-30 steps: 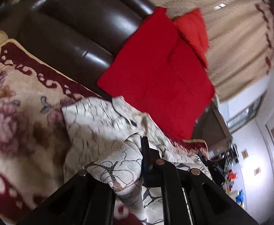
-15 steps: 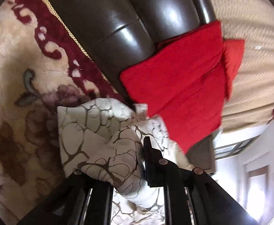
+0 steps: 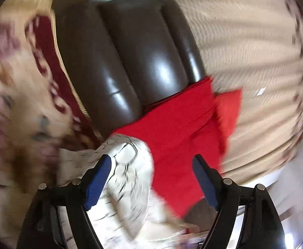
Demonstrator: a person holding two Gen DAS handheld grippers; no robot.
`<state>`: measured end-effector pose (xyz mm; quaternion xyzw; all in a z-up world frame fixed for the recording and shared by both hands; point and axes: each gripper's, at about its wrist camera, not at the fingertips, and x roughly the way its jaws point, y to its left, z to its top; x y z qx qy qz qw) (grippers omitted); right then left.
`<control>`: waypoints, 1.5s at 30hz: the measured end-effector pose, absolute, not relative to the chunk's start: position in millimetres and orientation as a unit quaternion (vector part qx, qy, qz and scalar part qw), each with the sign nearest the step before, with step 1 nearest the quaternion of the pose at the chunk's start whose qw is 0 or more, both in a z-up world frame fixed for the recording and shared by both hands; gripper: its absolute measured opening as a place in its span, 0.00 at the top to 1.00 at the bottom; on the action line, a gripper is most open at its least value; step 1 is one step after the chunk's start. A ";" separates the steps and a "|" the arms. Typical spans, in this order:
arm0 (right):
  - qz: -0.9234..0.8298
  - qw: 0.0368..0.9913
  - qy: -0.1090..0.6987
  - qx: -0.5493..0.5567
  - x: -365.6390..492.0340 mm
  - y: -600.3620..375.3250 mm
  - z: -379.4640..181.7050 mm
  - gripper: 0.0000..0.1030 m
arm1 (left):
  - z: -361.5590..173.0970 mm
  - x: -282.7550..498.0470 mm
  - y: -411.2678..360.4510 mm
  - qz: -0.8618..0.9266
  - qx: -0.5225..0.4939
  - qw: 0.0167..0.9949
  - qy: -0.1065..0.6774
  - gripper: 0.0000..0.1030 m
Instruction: Fold large clothes
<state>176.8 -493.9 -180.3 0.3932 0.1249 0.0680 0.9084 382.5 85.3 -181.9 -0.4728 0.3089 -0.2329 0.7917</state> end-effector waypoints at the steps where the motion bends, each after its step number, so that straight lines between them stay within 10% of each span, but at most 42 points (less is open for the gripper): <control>1: 0.078 0.913 0.132 0.378 177.6 -485.7 -175.1 0.40 | -174.8 371.0 75.1 -0.234 -0.434 0.809 0.320 0.21; 5: 0.101 0.919 0.209 0.319 191.3 -445.4 -173.7 0.63 | -171.8 329.8 19.7 -0.265 -0.284 0.846 0.365 0.21; 15: 0.037 0.909 0.349 0.223 264.9 -412.4 -200.2 0.65 | -223.0 388.0 -46.7 -0.247 -0.219 0.807 0.489 0.21; 23: -0.011 0.908 0.218 0.357 283.6 -484.6 -204.0 0.62 | -217.8 473.4 -41.5 -0.206 -0.275 0.816 0.465 0.22; 28: -0.052 0.903 0.144 0.402 245.4 -526.2 -199.4 0.59 | -197.4 437.0 -15.9 -0.169 -0.289 0.852 0.402 0.21; 45: -0.007 0.905 0.352 0.239 205.6 -398.5 -220.0 0.60 | -231.3 304.4 -71.3 -0.052 -0.002 0.904 0.425 0.19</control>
